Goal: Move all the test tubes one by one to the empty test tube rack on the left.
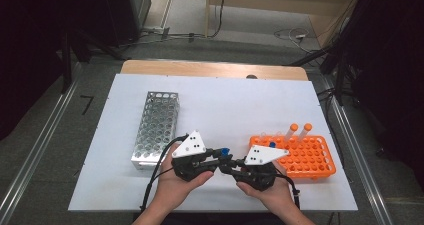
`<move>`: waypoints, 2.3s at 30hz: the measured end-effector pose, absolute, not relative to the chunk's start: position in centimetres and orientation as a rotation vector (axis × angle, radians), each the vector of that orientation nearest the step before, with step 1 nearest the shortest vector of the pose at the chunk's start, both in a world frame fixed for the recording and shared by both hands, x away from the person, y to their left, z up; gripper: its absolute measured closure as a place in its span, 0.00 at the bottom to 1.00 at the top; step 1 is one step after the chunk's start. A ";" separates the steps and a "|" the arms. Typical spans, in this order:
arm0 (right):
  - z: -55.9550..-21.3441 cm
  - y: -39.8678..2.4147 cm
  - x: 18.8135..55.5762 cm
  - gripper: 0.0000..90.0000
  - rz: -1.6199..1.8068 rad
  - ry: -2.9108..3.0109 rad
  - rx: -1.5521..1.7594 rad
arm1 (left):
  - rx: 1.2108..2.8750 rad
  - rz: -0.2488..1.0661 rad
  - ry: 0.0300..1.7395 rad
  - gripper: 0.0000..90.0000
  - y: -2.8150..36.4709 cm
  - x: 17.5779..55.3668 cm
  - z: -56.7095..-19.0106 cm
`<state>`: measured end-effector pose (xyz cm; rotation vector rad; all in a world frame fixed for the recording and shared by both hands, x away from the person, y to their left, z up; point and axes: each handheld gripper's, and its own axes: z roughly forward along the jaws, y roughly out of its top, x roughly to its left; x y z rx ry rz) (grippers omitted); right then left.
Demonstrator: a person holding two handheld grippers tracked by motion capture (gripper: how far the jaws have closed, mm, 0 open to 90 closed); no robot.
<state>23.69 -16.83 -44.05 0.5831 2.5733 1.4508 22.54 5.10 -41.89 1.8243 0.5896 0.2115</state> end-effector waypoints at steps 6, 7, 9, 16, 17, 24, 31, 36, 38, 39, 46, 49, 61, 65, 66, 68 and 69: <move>-43.8 -17.3 23.8 0.69 1.503 2.566 0.581 | 1.803 0.217 0.595 0.85 5.4 22.6 -41.6; -43.7 -17.4 23.8 0.64 1.501 2.559 0.584 | 1.791 0.223 0.603 0.85 5.7 22.7 -41.5; -43.5 -17.7 23.7 0.54 1.504 2.540 0.587 | 1.785 0.235 0.613 0.86 6.1 22.9 -41.3; -42.6 -19.8 24.0 0.20 1.534 2.478 0.676 | 1.764 0.271 0.654 0.85 8.0 23.6 -40.8; -42.5 -20.2 24.0 0.16 1.537 2.468 0.689 | 1.760 0.277 0.664 0.85 8.3 23.7 -40.7; -41.7 -22.7 24.2 0.00 1.567 2.433 0.732 | 1.732 0.328 0.702 0.86 10.6 25.0 -39.5; -41.4 -24.5 24.1 0.00 1.565 2.394 0.762 | 1.721 0.396 0.730 0.86 11.9 26.2 -38.5; -41.9 -26.2 23.9 0.00 1.551 2.376 0.802 | 1.699 0.436 0.761 0.86 12.7 27.3 -38.0; -42.0 -26.9 23.9 0.00 1.557 2.368 0.823 | 1.692 0.453 0.778 0.86 13.2 28.0 -37.8; -42.0 -26.9 23.9 0.00 1.557 2.368 0.823 | 1.692 0.453 0.778 0.85 13.2 28.0 -37.8; -42.2 -29.4 23.7 0.00 1.531 2.326 0.854 | 1.684 0.507 0.807 0.85 14.6 29.9 -37.0; -42.0 -30.0 23.7 0.00 1.540 2.300 0.863 | 1.667 0.529 0.835 0.86 15.2 30.9 -36.6; -42.5 -31.0 24.0 0.00 1.528 2.273 0.879 | 1.608 0.593 0.936 0.85 17.5 34.3 -37.4; -42.7 -30.9 24.1 0.00 1.527 2.277 0.884 | 1.596 0.620 0.972 0.85 18.2 35.3 -37.8; -42.7 -30.9 24.1 0.00 1.527 2.280 0.883 | 1.586 0.624 0.986 0.85 18.5 35.7 -38.0; -42.9 -30.8 24.1 0.00 1.522 2.287 0.881 | 1.575 0.632 1.002 0.85 18.7 36.1 -38.2; -42.9 -30.8 24.1 0.00 1.519 2.290 0.879 | 1.569 0.637 1.010 0.85 18.8 36.4 -38.3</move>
